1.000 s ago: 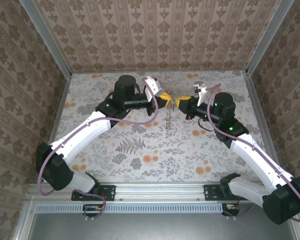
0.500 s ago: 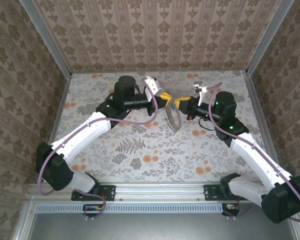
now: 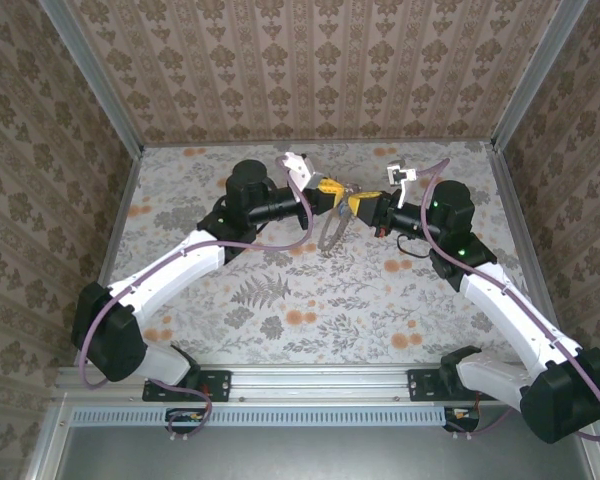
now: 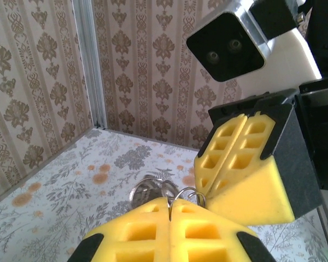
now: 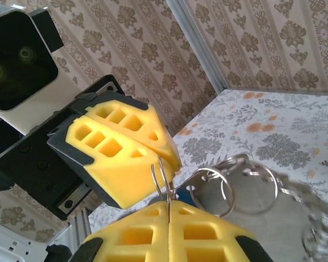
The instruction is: Put the keys on the keyring
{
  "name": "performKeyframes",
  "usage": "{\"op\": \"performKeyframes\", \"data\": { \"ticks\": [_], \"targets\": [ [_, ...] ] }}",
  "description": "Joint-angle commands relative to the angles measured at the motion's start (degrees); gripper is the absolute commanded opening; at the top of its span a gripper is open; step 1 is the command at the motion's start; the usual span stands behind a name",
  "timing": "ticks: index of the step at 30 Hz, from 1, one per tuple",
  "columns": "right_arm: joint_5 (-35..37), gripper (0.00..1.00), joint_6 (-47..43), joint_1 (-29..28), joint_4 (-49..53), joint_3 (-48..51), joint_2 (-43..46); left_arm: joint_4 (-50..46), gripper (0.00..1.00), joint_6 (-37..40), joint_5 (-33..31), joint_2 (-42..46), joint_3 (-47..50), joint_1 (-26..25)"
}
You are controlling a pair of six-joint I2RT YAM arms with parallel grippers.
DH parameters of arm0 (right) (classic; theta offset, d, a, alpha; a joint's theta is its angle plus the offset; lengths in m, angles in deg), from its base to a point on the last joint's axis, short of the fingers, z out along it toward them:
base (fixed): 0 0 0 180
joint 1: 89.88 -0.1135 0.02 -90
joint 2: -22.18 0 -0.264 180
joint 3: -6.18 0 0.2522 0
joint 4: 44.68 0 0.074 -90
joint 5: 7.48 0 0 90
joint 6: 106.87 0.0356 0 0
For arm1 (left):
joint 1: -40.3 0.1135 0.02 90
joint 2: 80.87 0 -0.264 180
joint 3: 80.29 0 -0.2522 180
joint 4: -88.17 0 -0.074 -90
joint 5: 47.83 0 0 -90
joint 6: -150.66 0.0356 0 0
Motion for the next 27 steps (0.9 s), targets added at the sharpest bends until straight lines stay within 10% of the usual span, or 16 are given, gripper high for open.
{"op": "performKeyframes", "data": {
  "ticks": [1,5,10,27],
  "targets": [
    [-2.4,0.00,0.2,-0.5,-0.8,-1.2,1.4,7.5,0.00,-3.2,-2.0,1.1,0.4,-0.5],
    [-1.2,0.02,-0.4,-0.3,0.8,-1.1,1.6,7.5,0.00,-3.2,-1.7,1.2,0.5,-0.4],
    [-0.3,0.35,-0.1,1.6,1.8,-0.6,4.4,6.6,0.00,-3.3,-1.3,1.4,0.4,-0.4],
    [-4.3,0.47,5.6,5.0,-7.4,-3.3,0.6,6.3,0.00,-8.6,4.0,0.0,-1.1,0.2]
  ]
}}
